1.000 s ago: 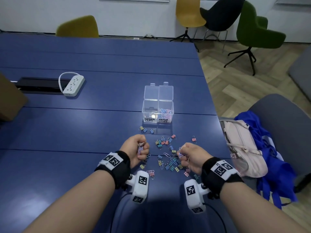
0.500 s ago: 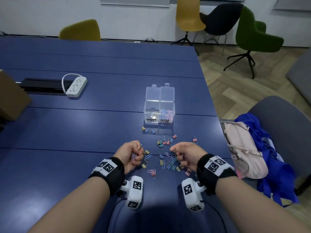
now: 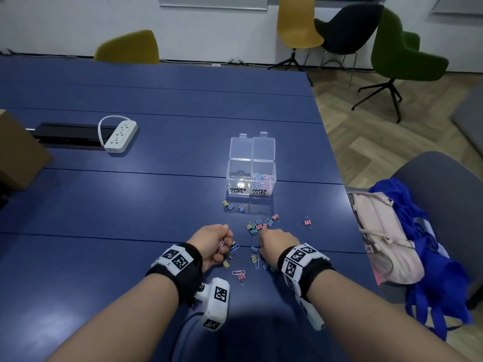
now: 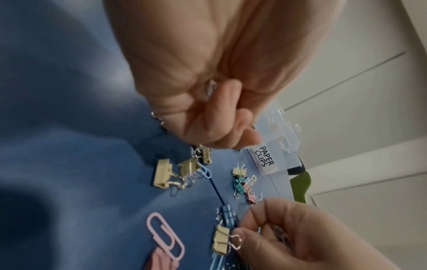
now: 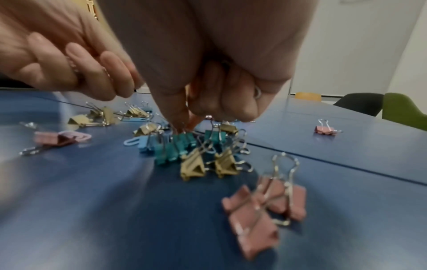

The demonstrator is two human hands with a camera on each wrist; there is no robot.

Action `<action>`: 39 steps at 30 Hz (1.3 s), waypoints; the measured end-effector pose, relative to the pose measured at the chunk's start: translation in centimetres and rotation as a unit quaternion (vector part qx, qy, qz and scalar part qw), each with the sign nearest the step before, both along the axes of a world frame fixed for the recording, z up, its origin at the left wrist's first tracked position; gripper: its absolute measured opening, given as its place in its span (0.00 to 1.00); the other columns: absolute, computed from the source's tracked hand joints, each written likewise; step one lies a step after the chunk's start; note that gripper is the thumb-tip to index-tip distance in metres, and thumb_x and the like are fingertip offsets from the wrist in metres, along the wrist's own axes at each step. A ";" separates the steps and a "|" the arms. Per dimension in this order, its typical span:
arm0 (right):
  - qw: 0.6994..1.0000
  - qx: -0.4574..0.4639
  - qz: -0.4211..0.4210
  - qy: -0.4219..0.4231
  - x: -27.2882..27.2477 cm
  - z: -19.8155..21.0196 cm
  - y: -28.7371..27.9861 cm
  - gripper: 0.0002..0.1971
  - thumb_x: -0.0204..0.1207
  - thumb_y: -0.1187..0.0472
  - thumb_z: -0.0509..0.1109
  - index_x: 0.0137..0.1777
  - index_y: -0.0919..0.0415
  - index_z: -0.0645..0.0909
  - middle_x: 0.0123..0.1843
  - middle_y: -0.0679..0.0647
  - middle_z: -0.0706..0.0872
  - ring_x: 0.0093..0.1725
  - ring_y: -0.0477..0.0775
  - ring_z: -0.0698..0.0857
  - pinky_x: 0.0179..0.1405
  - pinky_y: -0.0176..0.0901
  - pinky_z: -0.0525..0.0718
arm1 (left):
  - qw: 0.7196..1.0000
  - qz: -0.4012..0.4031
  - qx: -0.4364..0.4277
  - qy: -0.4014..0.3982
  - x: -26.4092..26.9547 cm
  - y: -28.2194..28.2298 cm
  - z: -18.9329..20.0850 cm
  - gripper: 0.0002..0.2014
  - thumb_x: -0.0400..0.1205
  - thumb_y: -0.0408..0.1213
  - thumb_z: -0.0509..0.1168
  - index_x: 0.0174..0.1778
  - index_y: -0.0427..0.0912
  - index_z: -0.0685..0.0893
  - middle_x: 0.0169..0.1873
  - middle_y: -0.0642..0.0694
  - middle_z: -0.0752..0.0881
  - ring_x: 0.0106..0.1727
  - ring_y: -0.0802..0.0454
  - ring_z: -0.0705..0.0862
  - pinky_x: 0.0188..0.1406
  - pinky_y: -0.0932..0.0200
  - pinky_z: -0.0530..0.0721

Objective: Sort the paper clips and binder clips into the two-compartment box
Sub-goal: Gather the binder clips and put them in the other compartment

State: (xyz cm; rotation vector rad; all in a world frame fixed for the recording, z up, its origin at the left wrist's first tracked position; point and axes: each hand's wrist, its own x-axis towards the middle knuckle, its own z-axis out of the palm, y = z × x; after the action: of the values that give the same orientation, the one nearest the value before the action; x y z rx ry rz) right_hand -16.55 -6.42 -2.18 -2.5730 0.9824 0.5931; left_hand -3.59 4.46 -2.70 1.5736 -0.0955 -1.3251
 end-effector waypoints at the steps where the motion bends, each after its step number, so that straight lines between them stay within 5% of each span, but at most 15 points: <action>1: 1.000 0.001 0.000 0.007 0.0 0.1 0.1 0.13 0.78 0.67 0.58 0.61 0.62 0.75 0.60 0.62 0.84 0.57 0.66 0.84 0.46 0.49 0.78 | 0.999 -0.017 0.012 -0.036 0.0 -0.2 0.1 0.14 0.87 0.37 0.52 0.36 0.41 0.75 0.24 0.48 0.70 0.15 0.59 0.63 0.12 0.72 0.57; 3: 0.999 0.015 -0.032 -0.016 -0.4 0.8 0.1 0.12 0.79 0.65 0.56 0.59 0.63 0.73 0.57 0.62 0.85 0.54 0.65 0.83 0.45 0.49 0.75 | 0.979 -0.097 0.047 -0.172 -0.1 -0.5 0.1 0.15 0.86 0.39 0.54 0.34 0.42 0.78 0.23 0.50 0.69 0.18 0.56 0.66 0.17 0.68 0.63; 6: 0.971 0.105 -0.166 -0.139 -1.8 1.0 -0.6 0.07 0.80 0.60 0.52 0.42 0.60 0.68 0.41 0.57 0.79 0.42 0.60 0.76 0.44 0.48 0.72 | 0.844 -0.276 0.123 -0.443 -0.1 -0.9 0.5 0.11 0.77 0.47 0.68 0.32 0.48 0.80 0.30 0.50 0.80 0.34 0.50 0.79 0.35 0.60 0.77; 9: 0.912 0.200 -0.282 -0.221 -3.6 0.1 -0.8 0.15 0.81 0.62 0.53 0.31 0.57 0.61 0.31 0.53 0.69 0.29 0.51 0.67 0.32 0.44 0.66 | 0.745 -0.368 0.182 -0.525 -0.5 -1.3 0.2 0.09 0.75 0.47 0.70 0.47 0.49 0.82 0.47 0.50 0.86 0.50 0.47 0.85 0.46 0.56 0.82; 13: 0.871 0.266 -0.338 -0.235 -5.5 -0.3 1.3 0.14 0.81 0.65 0.56 0.33 0.57 0.64 0.28 0.52 0.76 0.22 0.46 0.72 0.29 0.41 0.68 | 0.756 -0.367 0.199 -0.504 -0.6 -1.7 -0.1 0.03 0.77 0.37 0.68 0.42 0.50 0.81 0.39 0.53 0.86 0.48 0.47 0.86 0.43 0.57 0.82; 15: 0.897 0.257 -0.294 -0.207 -5.9 -0.5 2.8 0.14 0.81 0.67 0.55 0.34 0.54 0.67 0.32 0.50 0.78 0.28 0.44 0.77 0.36 0.41 0.73 | 0.745 -0.401 0.204 -0.493 -0.7 -1.6 0.2 0.01 0.77 0.37 0.68 0.43 0.47 0.83 0.43 0.49 0.88 0.48 0.46 0.87 0.46 0.55 0.85; 17: 0.941 0.184 -0.220 -0.181 -5.4 -0.6 4.0 0.11 0.80 0.65 0.54 0.37 0.53 0.69 0.39 0.52 0.81 0.39 0.53 0.79 0.45 0.44 0.76 | 0.730 -0.416 0.194 -0.506 -0.5 -1.6 0.3 0.03 0.78 0.39 0.66 0.43 0.45 0.83 0.44 0.46 0.89 0.47 0.44 0.87 0.47 0.53 0.86; 19: 0.961 0.126 -0.181 -0.167 -4.7 -0.3 4.4 0.09 0.81 0.61 0.53 0.40 0.53 0.70 0.41 0.53 0.82 0.45 0.61 0.81 0.48 0.48 0.76 | 0.747 -0.400 0.156 -0.507 -0.4 -1.3 0.3 0.06 0.81 0.41 0.61 0.40 0.46 0.79 0.40 0.45 0.89 0.43 0.44 0.86 0.47 0.53 0.85; 22: 0.977 0.070 -0.157 -0.124 -3.7 -0.1 4.6 0.09 0.83 0.53 0.53 0.47 0.54 0.72 0.48 0.58 0.85 0.51 0.63 0.82 0.47 0.48 0.74 | 0.844 -0.321 0.091 -0.420 -0.3 -0.6 0.5 0.10 0.82 0.39 0.59 0.34 0.46 0.72 0.30 0.47 0.81 0.33 0.47 0.79 0.39 0.56 0.78; 24: 0.984 0.049 -0.144 -0.089 -3.2 -0.3 4.6 0.09 0.83 0.52 0.54 0.53 0.56 0.71 0.53 0.60 0.86 0.53 0.65 0.84 0.51 0.51 0.77 | 0.943 -0.210 0.060 -0.253 -0.4 -0.1 0.8 0.13 0.81 0.33 0.56 0.30 0.44 0.67 0.26 0.46 0.72 0.24 0.50 0.69 0.26 0.60 0.69; 26: 0.989 0.032 -0.133 -0.059 -2.6 -0.5 4.6 0.10 0.83 0.51 0.56 0.56 0.58 0.68 0.54 0.61 0.86 0.54 0.64 0.84 0.51 0.53 0.78 | 0.995 -0.080 0.035 -0.054 -0.5 0.5 0.7 0.12 0.76 0.28 0.53 0.28 0.44 0.64 0.23 0.45 0.67 0.19 0.52 0.62 0.21 0.66 0.59; 30: 0.992 -0.004 -0.122 -0.034 -1.0 -0.3 4.6 0.15 0.82 0.51 0.59 0.61 0.60 0.67 0.57 0.61 0.86 0.57 0.64 0.84 0.44 0.49 0.74 | 0.994 -0.004 -0.004 0.105 -0.2 1.8 0.7 0.08 0.73 0.25 0.53 0.29 0.40 0.68 0.23 0.42 0.73 0.19 0.50 0.72 0.18 0.65 0.66; 34: 0.995 -0.031 -0.096 -0.012 -0.3 -0.5 4.9 0.11 0.82 0.58 0.59 0.61 0.62 0.69 0.57 0.61 0.86 0.57 0.65 0.85 0.44 0.49 0.74 | 0.994 -0.003 0.001 0.112 0.2 2.2 1.3 0.10 0.74 0.22 0.49 0.36 0.36 0.74 0.25 0.44 0.73 0.18 0.53 0.73 0.13 0.70 0.64; 37: 0.996 -0.032 -0.087 -0.006 -0.2 -0.6 4.9 0.10 0.81 0.61 0.59 0.59 0.63 0.70 0.57 0.61 0.86 0.57 0.65 0.85 0.44 0.49 0.74 | 0.994 -0.032 0.024 0.098 0.4 2.3 1.5 0.09 0.74 0.28 0.52 0.31 0.39 0.74 0.22 0.47 0.70 0.17 0.55 0.66 0.13 0.71 0.58; 39: 0.996 -0.039 -0.079 -0.001 -0.2 -0.6 5.0 0.10 0.80 0.67 0.56 0.60 0.64 0.70 0.58 0.62 0.86 0.57 0.66 0.84 0.43 0.49 0.73 | 0.995 -0.094 0.044 0.008 0.4 2.2 1.1 0.10 0.75 0.31 0.59 0.28 0.43 0.72 0.22 0.48 0.69 0.16 0.55 0.62 0.14 0.71 0.56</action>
State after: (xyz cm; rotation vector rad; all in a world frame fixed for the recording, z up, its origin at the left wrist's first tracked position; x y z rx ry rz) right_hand -16.80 -1.43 -2.73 -2.5312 1.2183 0.5187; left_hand -3.19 6.69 -1.64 1.6599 -0.1814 -1.5051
